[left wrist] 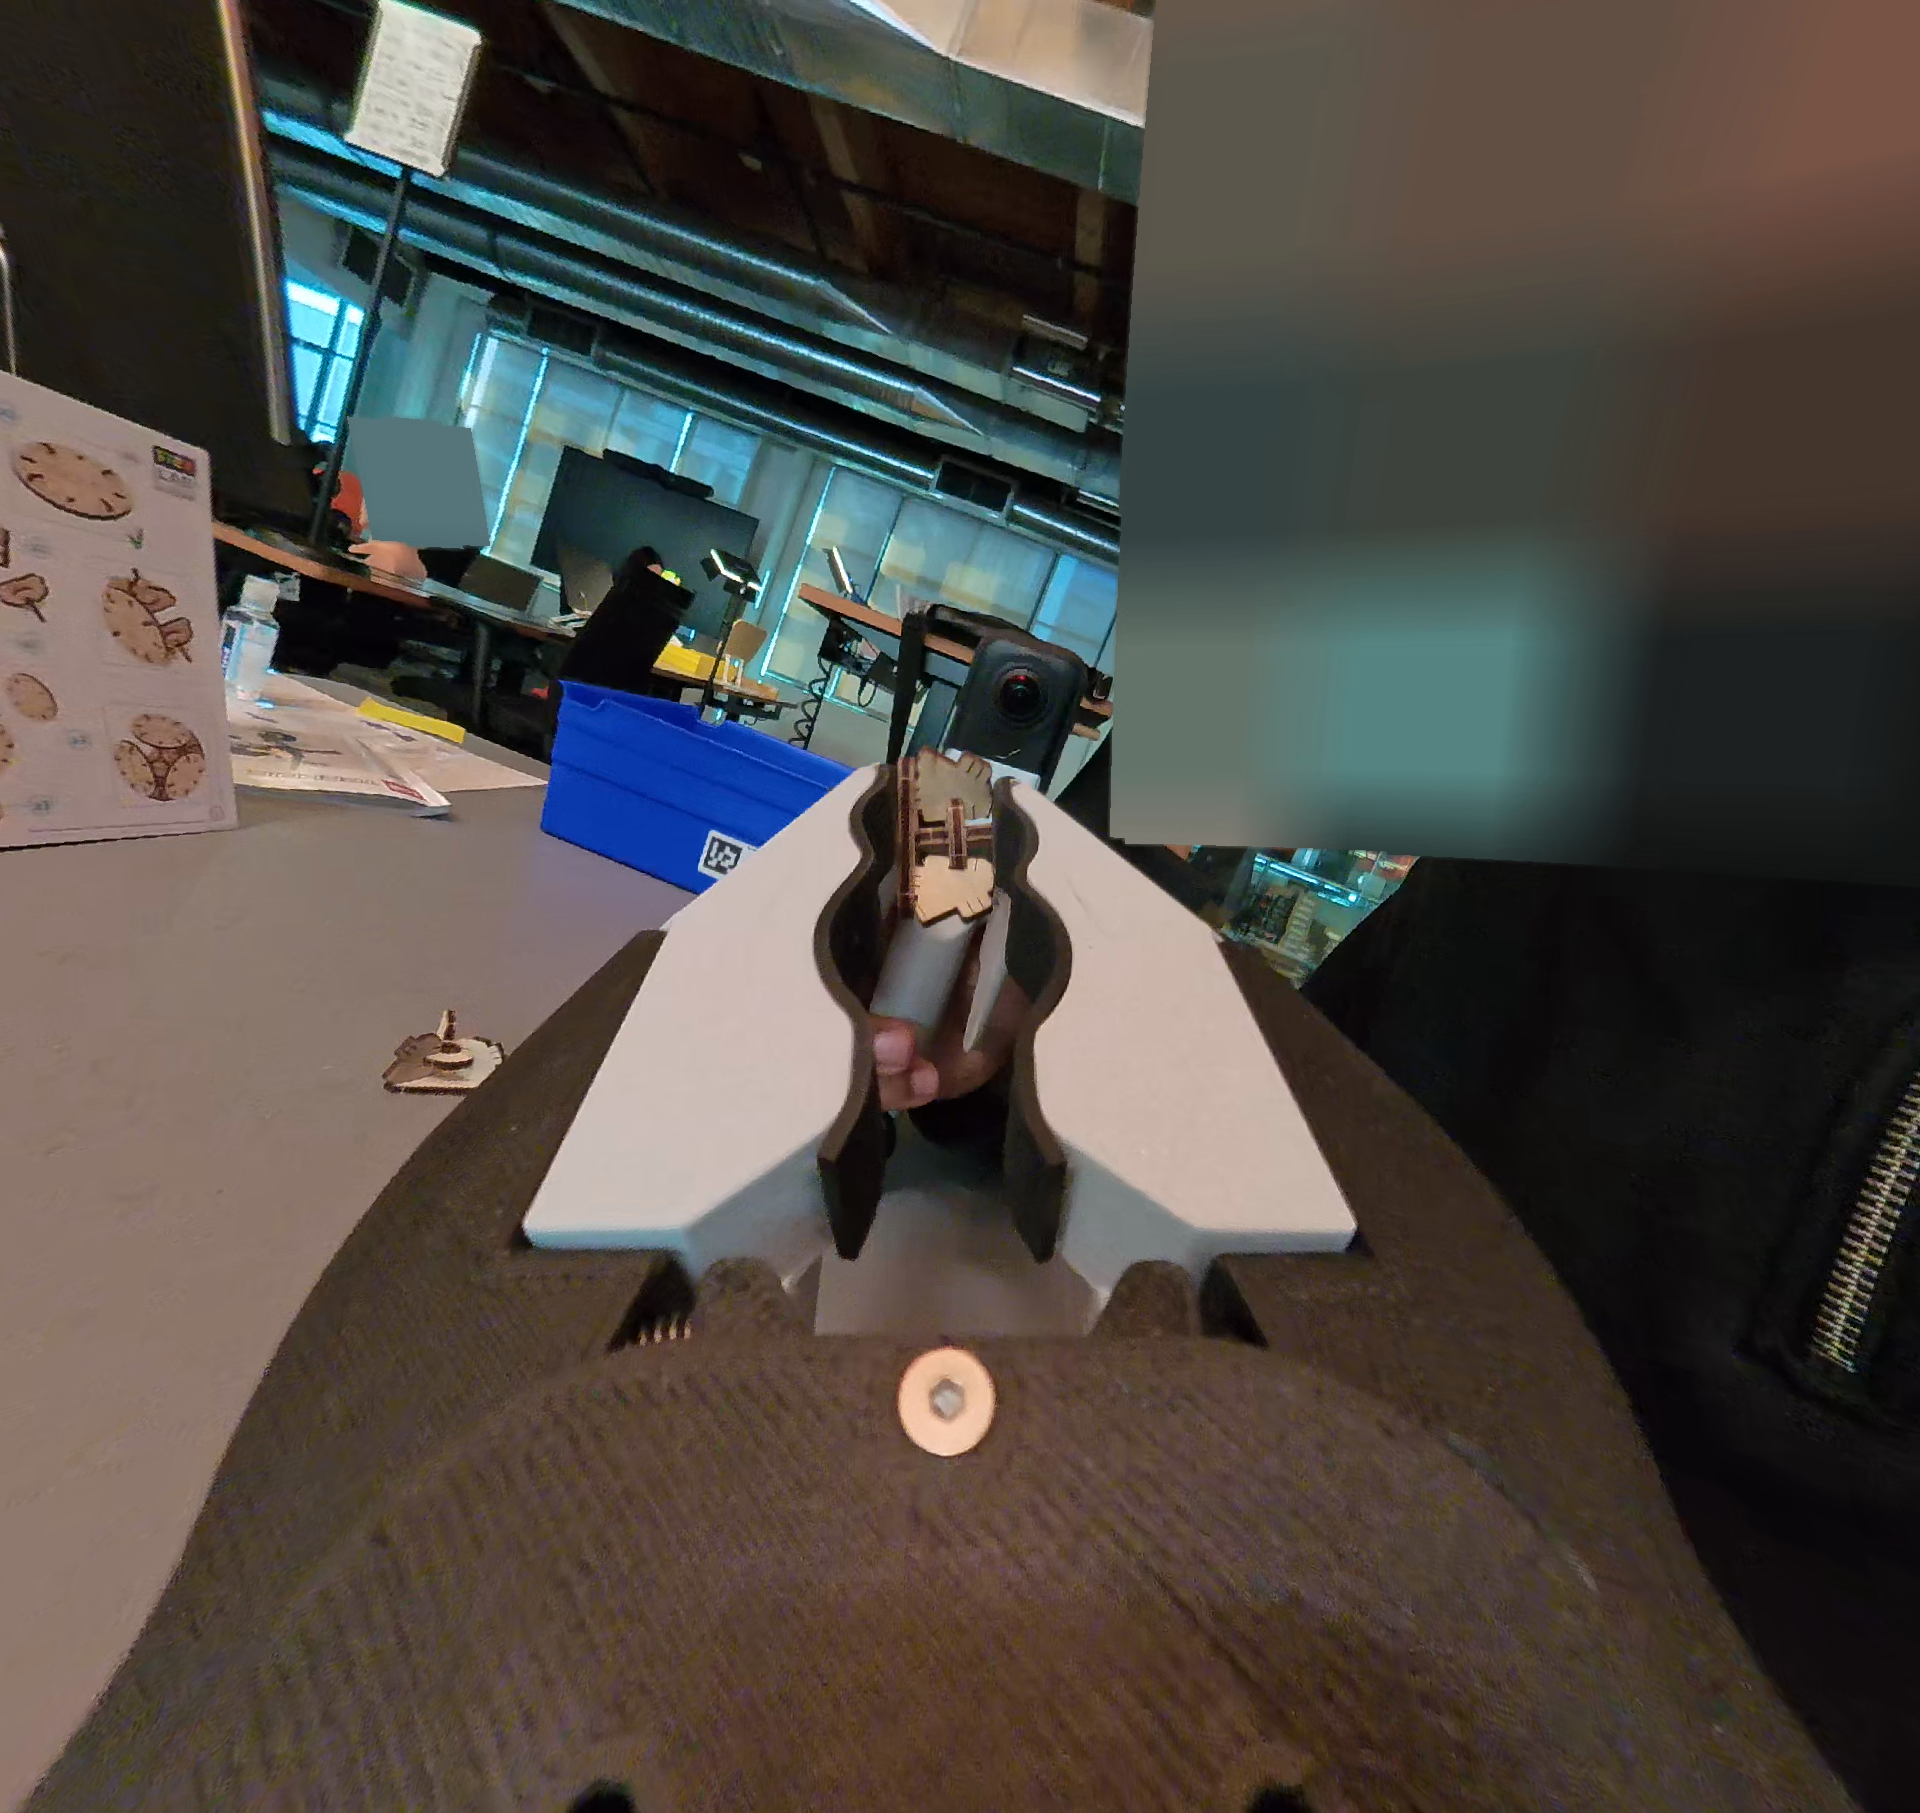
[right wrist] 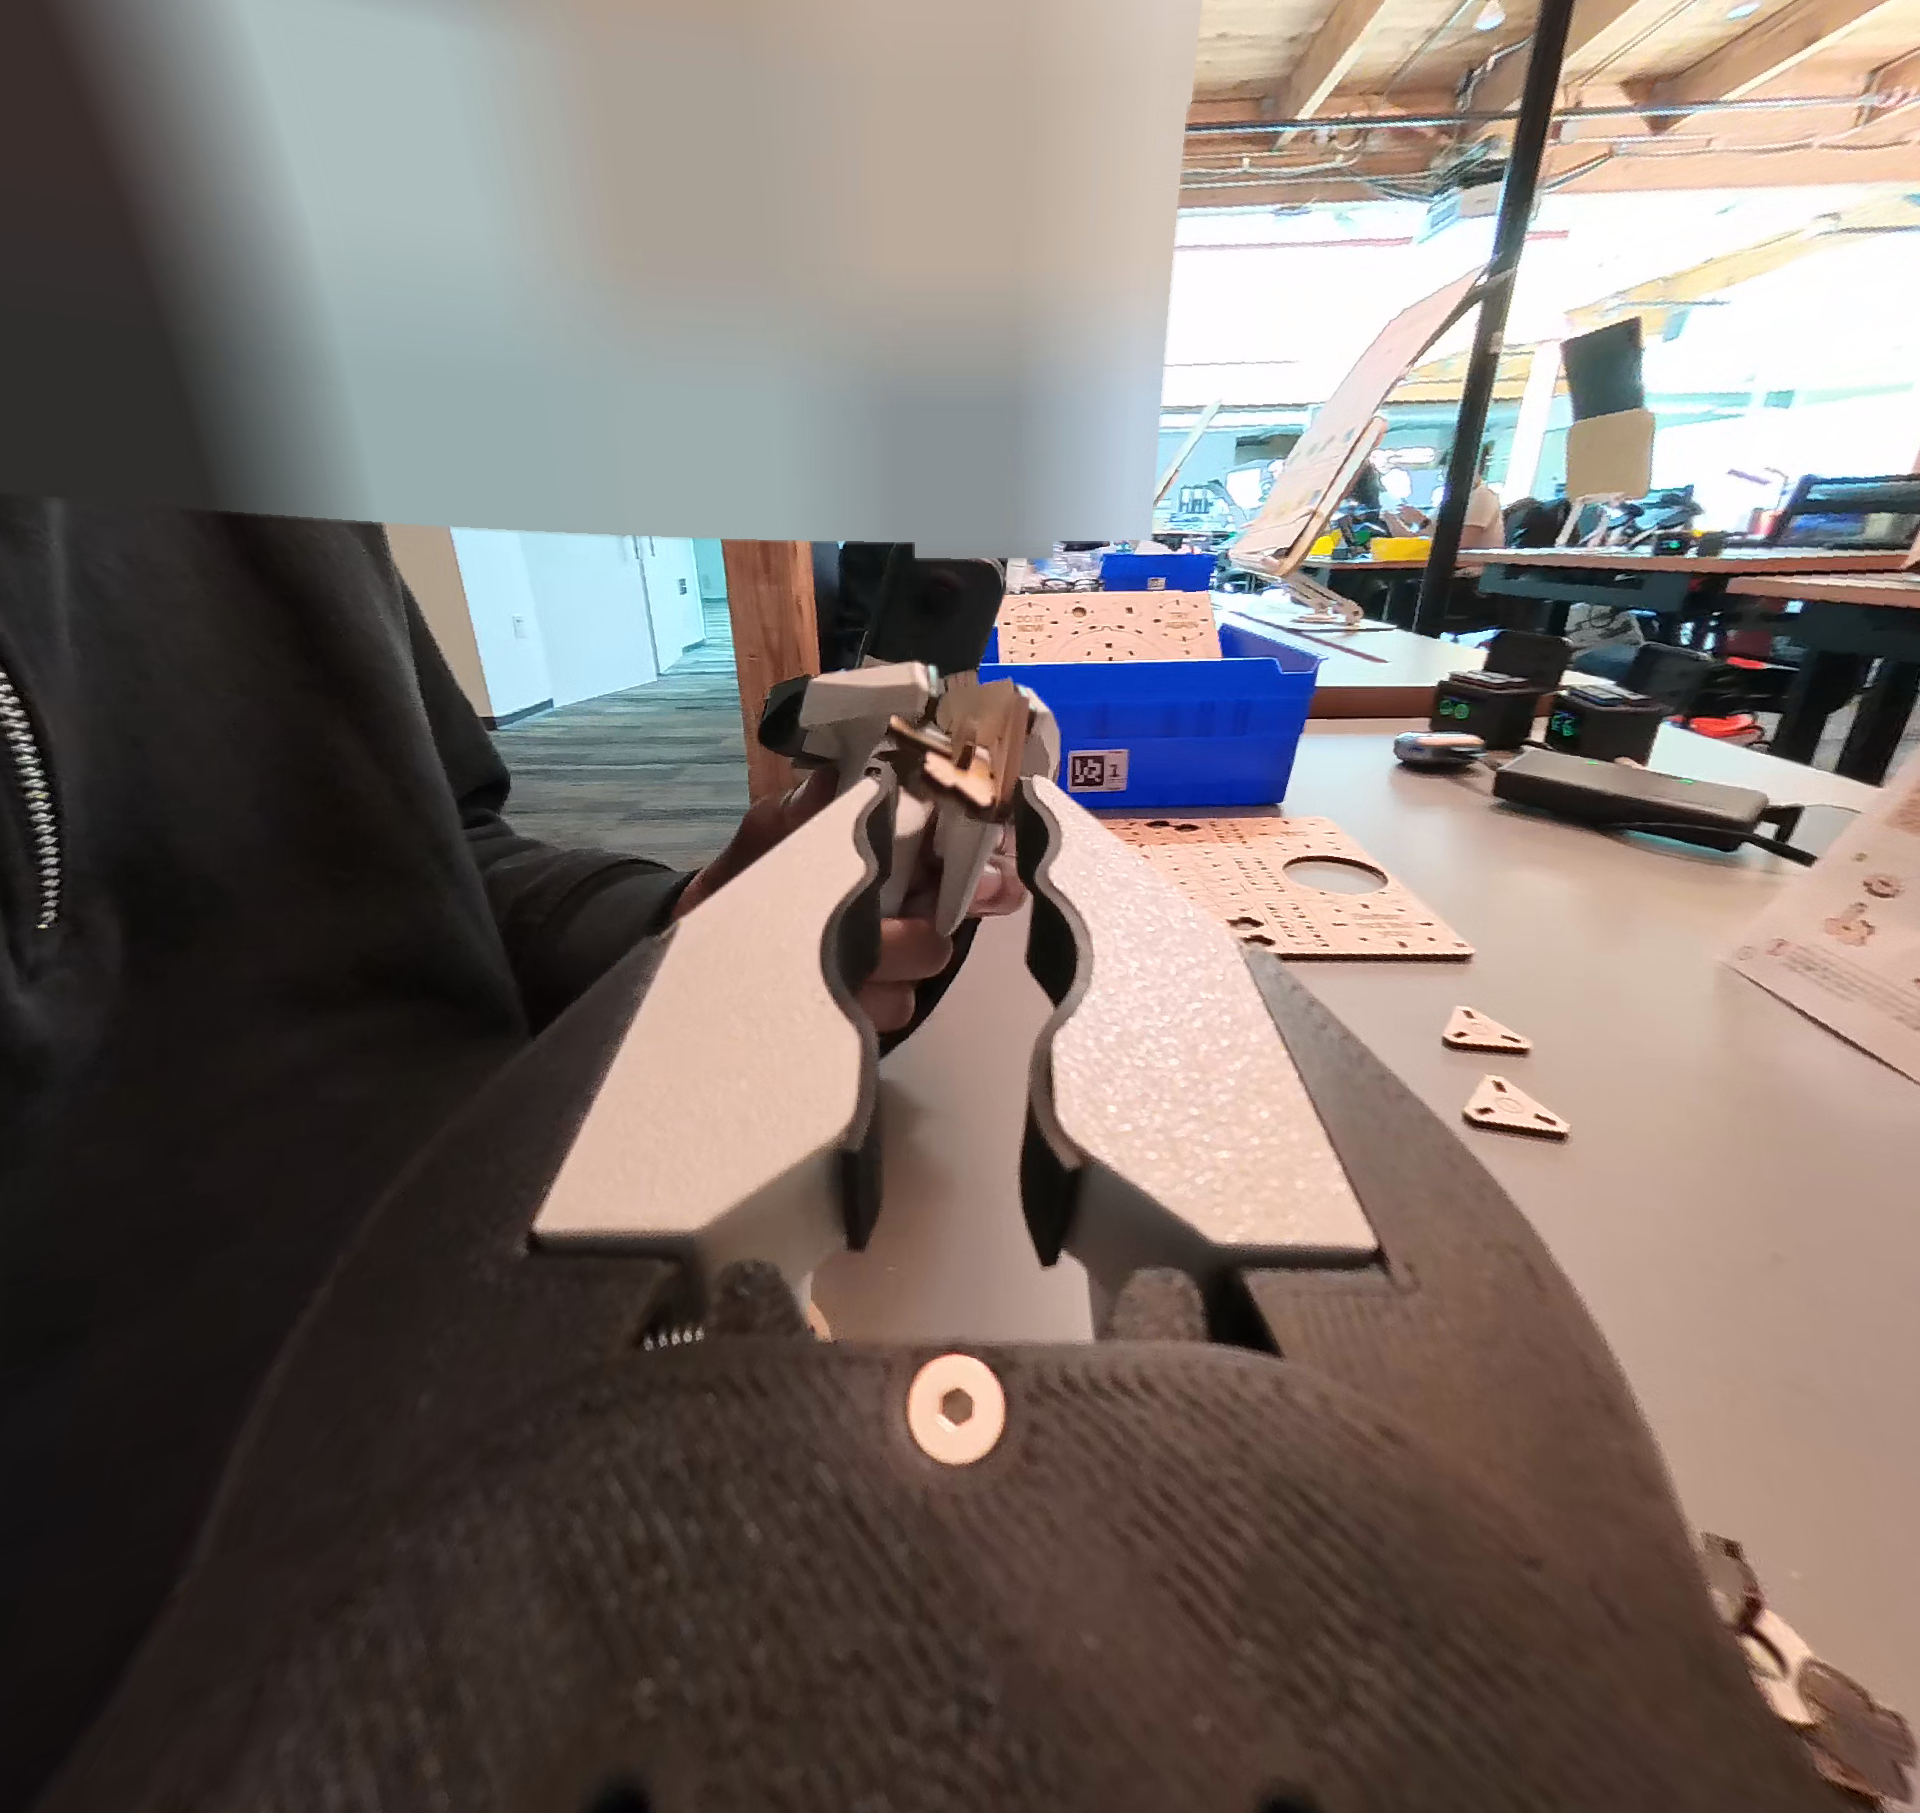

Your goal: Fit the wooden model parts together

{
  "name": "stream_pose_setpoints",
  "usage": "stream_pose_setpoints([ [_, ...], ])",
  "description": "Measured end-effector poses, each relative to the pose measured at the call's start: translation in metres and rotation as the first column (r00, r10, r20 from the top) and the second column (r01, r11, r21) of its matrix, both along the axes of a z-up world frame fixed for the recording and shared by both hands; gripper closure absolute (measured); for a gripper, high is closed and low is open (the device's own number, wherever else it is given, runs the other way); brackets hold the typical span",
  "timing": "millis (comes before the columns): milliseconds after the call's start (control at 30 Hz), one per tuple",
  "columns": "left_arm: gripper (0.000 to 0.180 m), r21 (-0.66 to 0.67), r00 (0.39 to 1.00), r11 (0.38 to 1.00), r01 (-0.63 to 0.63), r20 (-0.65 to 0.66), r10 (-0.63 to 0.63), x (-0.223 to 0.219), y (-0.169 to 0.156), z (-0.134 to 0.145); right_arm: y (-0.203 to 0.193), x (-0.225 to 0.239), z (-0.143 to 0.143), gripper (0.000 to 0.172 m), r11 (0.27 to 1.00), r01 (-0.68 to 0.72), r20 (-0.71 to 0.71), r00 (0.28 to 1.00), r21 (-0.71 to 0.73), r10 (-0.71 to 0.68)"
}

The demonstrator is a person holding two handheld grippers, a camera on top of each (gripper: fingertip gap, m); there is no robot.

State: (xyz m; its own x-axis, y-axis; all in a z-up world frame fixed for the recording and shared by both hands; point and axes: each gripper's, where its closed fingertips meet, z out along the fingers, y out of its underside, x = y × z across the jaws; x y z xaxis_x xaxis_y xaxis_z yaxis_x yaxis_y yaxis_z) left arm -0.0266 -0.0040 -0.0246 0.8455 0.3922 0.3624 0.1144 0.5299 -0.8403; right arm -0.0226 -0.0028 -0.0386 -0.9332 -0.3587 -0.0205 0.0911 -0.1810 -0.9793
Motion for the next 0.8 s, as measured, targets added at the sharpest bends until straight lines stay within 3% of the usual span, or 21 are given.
stream_pose_setpoints([
  [800,0.165,-0.083,0.999,0.996,-0.045,-0.024,0.043,-0.0006,0.0066,-0.0039,0.0017,-0.0055,0.0004,0.155,0.997,-0.070,0.139,0.988,0.035,0.065],
])
